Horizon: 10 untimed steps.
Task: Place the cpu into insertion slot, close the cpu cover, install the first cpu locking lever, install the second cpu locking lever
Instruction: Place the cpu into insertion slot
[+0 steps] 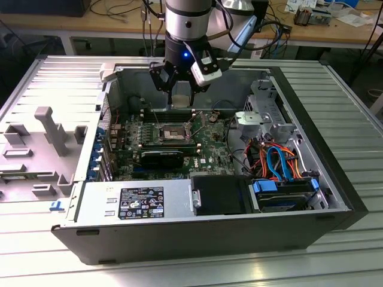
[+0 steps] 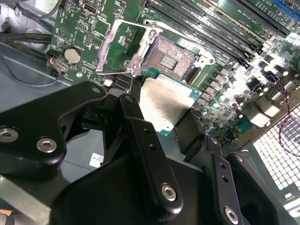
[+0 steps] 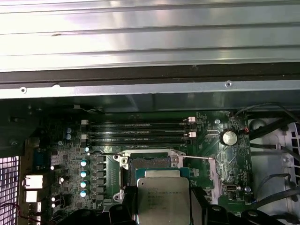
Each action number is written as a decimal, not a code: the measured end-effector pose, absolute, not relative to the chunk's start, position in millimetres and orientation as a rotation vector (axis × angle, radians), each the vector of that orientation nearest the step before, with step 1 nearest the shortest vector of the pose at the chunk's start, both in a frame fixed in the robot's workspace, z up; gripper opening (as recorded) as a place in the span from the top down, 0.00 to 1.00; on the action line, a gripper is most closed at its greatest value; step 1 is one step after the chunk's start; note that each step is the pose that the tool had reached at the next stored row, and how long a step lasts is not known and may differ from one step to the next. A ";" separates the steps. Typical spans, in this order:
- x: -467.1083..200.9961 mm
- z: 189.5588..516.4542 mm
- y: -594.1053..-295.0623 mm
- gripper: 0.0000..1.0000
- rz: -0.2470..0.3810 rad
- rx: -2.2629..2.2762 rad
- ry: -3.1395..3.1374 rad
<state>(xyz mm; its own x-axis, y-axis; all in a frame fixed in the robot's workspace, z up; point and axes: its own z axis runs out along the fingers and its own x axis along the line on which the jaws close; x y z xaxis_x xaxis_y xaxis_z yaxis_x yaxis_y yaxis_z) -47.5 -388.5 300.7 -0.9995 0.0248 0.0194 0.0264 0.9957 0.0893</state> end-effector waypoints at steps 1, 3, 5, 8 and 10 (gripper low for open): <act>-47.5 300.0 -388.7 0.46 -0.140 -0.040 -3.120; -47.4 298.6 -388.9 0.46 -0.140 -0.040 -3.120; -47.5 297.8 -389.0 0.46 -0.140 -0.040 -3.120; -47.5 296.3 -389.3 0.46 -0.140 -0.040 -3.120; -47.4 295.2 -389.4 0.46 -0.140 -0.040 -3.120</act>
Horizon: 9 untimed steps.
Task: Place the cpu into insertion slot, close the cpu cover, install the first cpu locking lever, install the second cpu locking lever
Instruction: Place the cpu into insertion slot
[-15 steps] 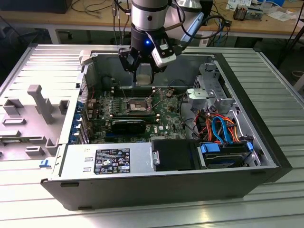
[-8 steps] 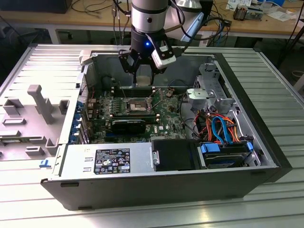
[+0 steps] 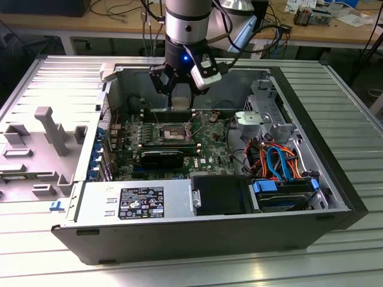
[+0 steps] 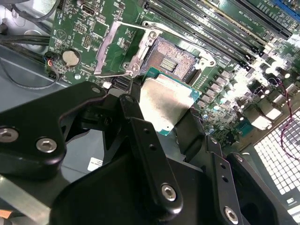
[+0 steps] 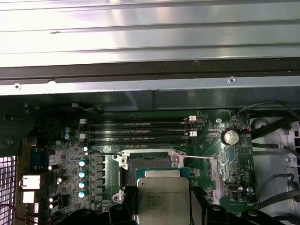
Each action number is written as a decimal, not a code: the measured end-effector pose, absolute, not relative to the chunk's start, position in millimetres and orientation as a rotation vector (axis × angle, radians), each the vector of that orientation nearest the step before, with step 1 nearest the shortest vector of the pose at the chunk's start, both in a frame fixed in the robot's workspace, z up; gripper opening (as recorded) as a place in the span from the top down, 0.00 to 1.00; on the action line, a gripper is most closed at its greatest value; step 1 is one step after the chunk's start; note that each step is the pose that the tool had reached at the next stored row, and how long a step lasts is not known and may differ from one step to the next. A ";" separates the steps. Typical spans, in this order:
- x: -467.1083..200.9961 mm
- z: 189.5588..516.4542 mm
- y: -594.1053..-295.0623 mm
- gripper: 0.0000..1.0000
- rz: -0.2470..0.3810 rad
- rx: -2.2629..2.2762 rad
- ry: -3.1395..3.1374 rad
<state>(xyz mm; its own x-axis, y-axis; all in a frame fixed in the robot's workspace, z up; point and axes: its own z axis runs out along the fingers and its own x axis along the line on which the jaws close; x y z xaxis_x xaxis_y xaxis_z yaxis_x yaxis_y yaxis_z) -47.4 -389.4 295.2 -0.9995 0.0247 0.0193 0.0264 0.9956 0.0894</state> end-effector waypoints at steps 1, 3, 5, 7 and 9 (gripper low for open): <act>-47.5 294.6 -389.5 0.46 -0.140 -0.040 -3.120; -47.5 292.9 -389.7 0.46 -0.140 -0.040 -3.120; -47.5 291.6 -389.8 0.46 -0.140 -0.040 -3.120; -47.5 290.5 -389.9 0.46 -0.140 -0.040 -3.120; -47.5 289.2 -390.0 0.46 -0.140 -0.040 -3.120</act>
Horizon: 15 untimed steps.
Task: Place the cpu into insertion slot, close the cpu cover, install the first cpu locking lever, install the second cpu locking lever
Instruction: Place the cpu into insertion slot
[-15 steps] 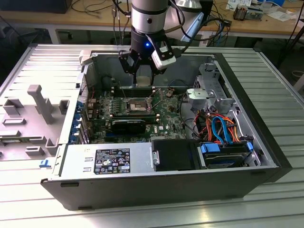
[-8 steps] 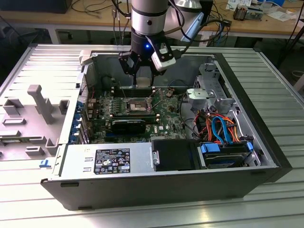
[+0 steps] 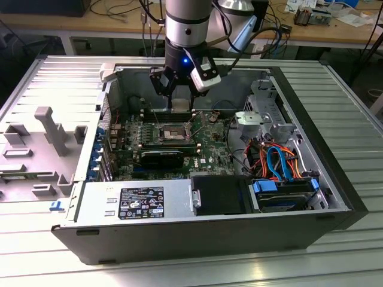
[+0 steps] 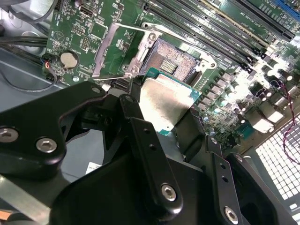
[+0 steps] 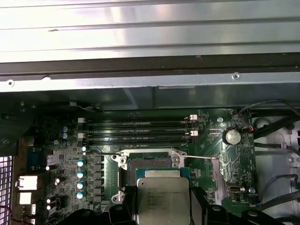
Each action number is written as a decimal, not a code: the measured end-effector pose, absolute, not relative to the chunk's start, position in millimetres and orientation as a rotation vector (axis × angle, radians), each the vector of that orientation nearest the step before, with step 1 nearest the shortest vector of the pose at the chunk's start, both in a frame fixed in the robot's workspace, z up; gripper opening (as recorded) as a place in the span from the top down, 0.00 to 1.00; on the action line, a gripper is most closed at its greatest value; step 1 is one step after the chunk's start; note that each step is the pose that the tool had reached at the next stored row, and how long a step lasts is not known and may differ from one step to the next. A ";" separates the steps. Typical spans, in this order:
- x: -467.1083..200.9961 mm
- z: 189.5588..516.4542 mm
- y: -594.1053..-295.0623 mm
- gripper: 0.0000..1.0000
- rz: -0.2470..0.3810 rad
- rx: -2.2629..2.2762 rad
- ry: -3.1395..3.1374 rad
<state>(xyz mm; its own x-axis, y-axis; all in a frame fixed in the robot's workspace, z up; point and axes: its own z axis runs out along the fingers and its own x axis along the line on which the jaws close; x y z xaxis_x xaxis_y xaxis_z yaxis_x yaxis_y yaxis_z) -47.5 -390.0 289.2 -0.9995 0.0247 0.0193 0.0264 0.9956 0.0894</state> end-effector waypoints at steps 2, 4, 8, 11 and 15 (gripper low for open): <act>-47.5 287.8 -390.0 0.46 -0.140 -0.040 -3.120; -47.5 285.4 -390.1 0.46 -0.140 -0.040 -3.120; -47.4 282.5 -390.5 0.46 -0.140 -0.040 -3.120; -47.5 280.3 -391.1 0.46 -0.140 -0.040 -3.120; -47.5 276.6 -391.9 0.46 -0.140 -0.040 -3.120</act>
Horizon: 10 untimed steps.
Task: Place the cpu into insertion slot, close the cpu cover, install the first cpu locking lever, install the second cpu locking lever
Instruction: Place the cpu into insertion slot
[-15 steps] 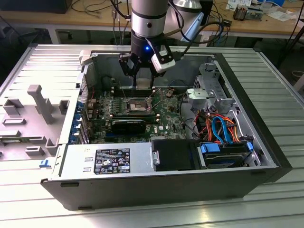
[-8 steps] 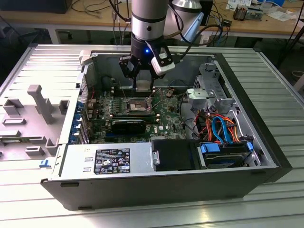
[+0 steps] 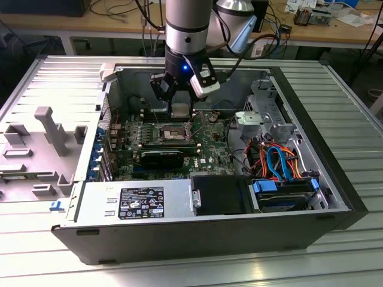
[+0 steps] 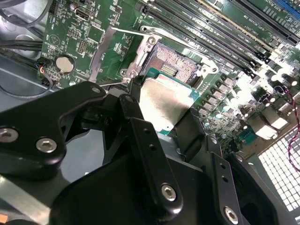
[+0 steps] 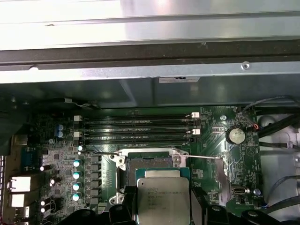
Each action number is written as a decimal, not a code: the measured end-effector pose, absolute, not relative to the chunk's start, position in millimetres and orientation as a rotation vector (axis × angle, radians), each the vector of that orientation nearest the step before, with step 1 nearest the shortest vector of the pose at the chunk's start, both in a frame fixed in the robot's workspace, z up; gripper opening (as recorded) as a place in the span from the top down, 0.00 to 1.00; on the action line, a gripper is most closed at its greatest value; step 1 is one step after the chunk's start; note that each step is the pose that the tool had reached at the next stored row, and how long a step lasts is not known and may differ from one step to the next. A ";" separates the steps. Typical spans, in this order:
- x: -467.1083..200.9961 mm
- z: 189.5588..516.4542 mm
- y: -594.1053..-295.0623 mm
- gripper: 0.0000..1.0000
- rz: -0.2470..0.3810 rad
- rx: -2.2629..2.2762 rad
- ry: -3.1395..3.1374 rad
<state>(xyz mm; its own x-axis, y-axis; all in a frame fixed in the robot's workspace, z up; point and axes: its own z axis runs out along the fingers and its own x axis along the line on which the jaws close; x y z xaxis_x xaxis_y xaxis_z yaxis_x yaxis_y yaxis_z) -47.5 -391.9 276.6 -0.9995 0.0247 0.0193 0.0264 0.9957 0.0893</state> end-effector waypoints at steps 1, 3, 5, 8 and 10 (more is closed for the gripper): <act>-47.5 275.9 -392.1 0.46 -0.140 -0.040 -3.120; -47.5 272.7 -392.2 0.46 -0.140 -0.040 -3.120; -47.6 270.5 -392.4 0.46 -0.140 -0.040 -3.120; -49.9 268.2 -393.7 0.46 -0.140 -0.034 -3.120; -51.4 266.9 -394.7 0.46 -0.139 -0.019 -3.120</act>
<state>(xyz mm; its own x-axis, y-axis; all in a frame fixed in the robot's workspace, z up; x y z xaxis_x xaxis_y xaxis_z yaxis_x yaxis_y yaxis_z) -51.4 -394.7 266.9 -0.9997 0.0114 0.0193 0.0131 0.9959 0.0891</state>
